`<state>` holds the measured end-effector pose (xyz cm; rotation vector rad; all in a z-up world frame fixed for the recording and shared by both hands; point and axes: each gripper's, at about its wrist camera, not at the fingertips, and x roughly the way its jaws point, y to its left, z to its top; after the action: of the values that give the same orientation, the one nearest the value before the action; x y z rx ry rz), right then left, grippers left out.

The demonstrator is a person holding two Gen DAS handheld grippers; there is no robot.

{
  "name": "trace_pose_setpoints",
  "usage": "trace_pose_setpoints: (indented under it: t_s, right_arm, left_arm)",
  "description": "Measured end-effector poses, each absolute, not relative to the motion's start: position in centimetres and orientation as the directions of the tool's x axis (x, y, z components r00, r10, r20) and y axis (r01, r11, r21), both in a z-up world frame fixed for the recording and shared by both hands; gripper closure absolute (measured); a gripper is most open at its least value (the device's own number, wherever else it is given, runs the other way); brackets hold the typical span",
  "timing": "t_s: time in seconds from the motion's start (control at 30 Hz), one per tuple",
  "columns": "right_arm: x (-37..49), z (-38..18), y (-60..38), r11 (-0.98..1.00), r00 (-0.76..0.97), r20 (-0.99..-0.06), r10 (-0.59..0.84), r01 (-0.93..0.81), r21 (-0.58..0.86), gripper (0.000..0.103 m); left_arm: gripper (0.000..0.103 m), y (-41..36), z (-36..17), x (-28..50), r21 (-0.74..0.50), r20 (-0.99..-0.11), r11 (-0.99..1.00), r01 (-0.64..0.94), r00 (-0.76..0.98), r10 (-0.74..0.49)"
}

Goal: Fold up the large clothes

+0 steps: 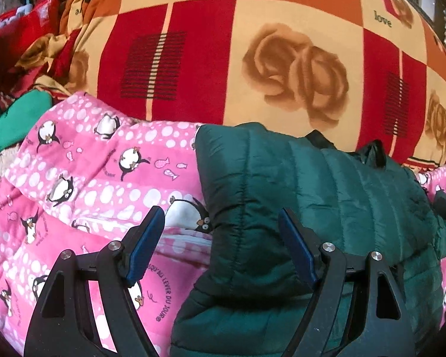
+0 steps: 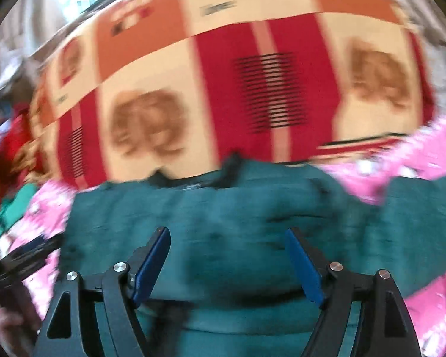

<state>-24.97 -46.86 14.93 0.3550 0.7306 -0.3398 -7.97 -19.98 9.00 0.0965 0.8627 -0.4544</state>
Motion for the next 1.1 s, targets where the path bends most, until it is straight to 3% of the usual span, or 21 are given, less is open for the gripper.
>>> trace_pose_setpoints:
  t_s: [0.13,0.27,0.53,0.73,0.87,0.97,1.1]
  right_arm:
    - [-20.2,13.5,-44.0,0.919,0.714,-0.700,-0.031,0.296,0.262,0.026]
    - [-16.2,11.7,-42.6,0.940,0.698,-0.716,0.022,0.230,0.253,0.026]
    - [-12.3,7.4,-42.0,0.963,0.634,-0.773,-0.021,0.220,0.154,0.026]
    - [-12.9,7.3,-42.5,0.961,0.630,-0.777,-0.008,0.219,0.168,0.026]
    - [-16.0,9.9,-42.1,0.961,0.663,-0.748,-0.014,0.216,0.173,0.026]
    - [-18.6,10.9,-42.2,0.962,0.672,-0.740,-0.039,0.224,0.153,0.026]
    - [-20.5,9.7,-43.0,0.959,0.644,-0.763,-0.062,0.250,0.134,0.026]
  left_arm:
    - [0.024,-20.3,8.1,-7.3,-0.078,-0.769,0.907,0.415,0.554,-0.320]
    - [0.024,-20.6,7.4,-6.7,-0.079,-0.781,0.908,0.411,0.541,-0.312]
    - [0.024,-21.6,6.2,-6.1,-0.059,-0.803,0.907,0.418,0.520,-0.292]
    - [0.024,-21.5,6.7,-6.5,-0.059,-0.794,0.904,0.424,0.528,-0.300]
    - [0.024,-20.8,8.6,-7.1,-0.155,-0.755,0.882,0.444,0.523,-0.396]
    - [0.024,-21.1,9.2,-7.7,-0.162,-0.734,0.873,0.461,0.535,-0.418]
    - [0.024,-22.2,8.1,-7.6,-0.141,-0.769,0.871,0.471,0.502,-0.396]
